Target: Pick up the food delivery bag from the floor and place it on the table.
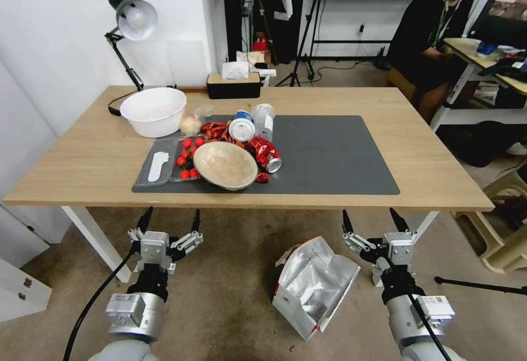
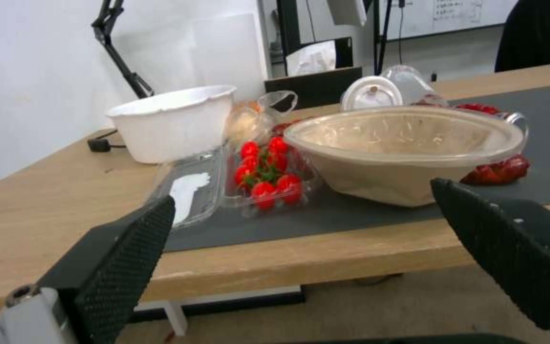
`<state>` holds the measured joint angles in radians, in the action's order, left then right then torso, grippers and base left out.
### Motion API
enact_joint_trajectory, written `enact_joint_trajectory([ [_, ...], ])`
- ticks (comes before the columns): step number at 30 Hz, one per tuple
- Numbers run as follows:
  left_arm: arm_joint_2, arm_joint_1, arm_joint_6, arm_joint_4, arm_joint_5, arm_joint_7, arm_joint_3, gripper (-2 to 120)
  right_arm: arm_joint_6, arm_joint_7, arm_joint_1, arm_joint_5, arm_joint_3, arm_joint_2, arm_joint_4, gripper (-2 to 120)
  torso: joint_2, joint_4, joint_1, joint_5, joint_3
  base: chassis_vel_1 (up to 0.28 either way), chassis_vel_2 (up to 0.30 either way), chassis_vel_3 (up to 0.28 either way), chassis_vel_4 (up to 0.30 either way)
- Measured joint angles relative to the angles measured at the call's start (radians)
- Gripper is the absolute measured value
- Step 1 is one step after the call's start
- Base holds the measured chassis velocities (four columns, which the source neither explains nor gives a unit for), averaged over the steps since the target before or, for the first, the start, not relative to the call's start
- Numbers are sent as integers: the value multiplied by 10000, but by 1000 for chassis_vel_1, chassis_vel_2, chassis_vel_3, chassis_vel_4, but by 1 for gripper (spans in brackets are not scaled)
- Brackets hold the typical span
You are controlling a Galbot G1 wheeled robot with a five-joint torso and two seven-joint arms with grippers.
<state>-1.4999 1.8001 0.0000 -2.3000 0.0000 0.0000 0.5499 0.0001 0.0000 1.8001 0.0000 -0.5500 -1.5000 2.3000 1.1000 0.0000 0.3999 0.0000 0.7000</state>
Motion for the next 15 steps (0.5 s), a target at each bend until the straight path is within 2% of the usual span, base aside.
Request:
enact_joint_trajectory([
  [15,0,0,0,0,0,0,0,100,0,0,0,0,0,0,0,100,0,0,1,0,0,0,0,0,0],
])
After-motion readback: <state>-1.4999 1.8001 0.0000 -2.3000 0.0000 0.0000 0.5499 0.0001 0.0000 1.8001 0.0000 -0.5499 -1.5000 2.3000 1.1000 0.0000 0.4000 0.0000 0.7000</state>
